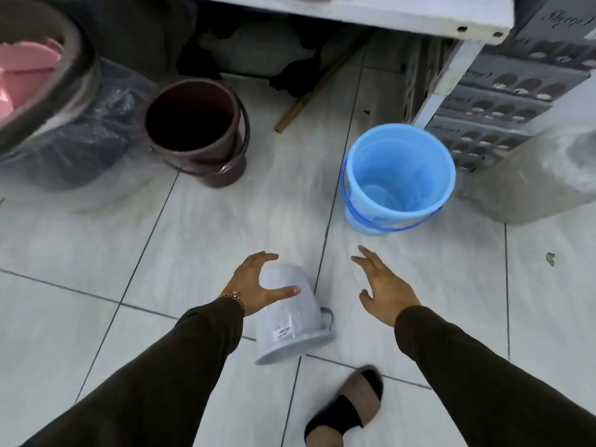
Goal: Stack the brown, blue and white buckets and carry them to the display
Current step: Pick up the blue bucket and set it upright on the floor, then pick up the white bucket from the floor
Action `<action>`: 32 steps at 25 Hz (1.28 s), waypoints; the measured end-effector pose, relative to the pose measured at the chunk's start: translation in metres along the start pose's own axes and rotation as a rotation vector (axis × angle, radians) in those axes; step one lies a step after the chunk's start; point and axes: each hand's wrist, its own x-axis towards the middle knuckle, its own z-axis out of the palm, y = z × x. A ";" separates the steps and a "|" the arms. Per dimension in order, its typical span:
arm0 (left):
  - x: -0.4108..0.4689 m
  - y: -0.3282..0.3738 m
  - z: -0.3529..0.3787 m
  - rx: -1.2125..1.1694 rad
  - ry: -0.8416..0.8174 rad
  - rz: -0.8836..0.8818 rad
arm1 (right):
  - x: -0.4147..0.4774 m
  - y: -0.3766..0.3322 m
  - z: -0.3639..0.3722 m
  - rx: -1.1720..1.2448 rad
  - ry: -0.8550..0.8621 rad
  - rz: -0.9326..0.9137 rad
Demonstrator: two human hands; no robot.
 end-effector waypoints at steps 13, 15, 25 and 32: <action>-0.028 -0.162 0.134 -0.189 0.167 -0.094 | -0.008 -0.027 0.140 -0.055 0.255 0.076; -0.020 -0.149 0.111 -0.282 0.187 -0.074 | 0.011 -0.033 0.114 0.022 0.258 0.143; 0.070 -0.110 0.044 -0.584 0.419 -0.215 | 0.122 -0.056 0.082 0.874 0.057 0.595; 0.085 -0.091 0.031 -0.503 0.320 -0.317 | 0.120 -0.040 0.070 0.954 -0.147 0.668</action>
